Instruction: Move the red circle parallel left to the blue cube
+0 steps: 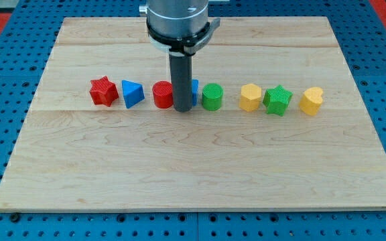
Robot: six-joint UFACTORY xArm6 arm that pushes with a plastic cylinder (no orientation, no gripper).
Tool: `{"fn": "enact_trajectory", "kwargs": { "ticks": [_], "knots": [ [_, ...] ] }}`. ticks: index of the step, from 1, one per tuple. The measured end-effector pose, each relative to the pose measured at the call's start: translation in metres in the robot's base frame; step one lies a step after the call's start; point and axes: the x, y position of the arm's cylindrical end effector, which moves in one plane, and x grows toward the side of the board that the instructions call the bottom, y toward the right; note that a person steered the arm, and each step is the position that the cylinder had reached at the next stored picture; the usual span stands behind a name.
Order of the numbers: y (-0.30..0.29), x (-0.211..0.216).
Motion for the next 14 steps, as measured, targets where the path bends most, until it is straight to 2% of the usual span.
{"fn": "enact_trajectory", "kwargs": {
  "ticks": [2,3,5,6,9,11,13,14],
  "knots": [
    [0.006,-0.042],
    [0.033,-0.055],
    [0.037,-0.078],
    [0.032,-0.065],
    [-0.01,0.04],
    [-0.052,-0.047],
    [-0.095,-0.055],
    [-0.096,-0.061]
  ]
}}
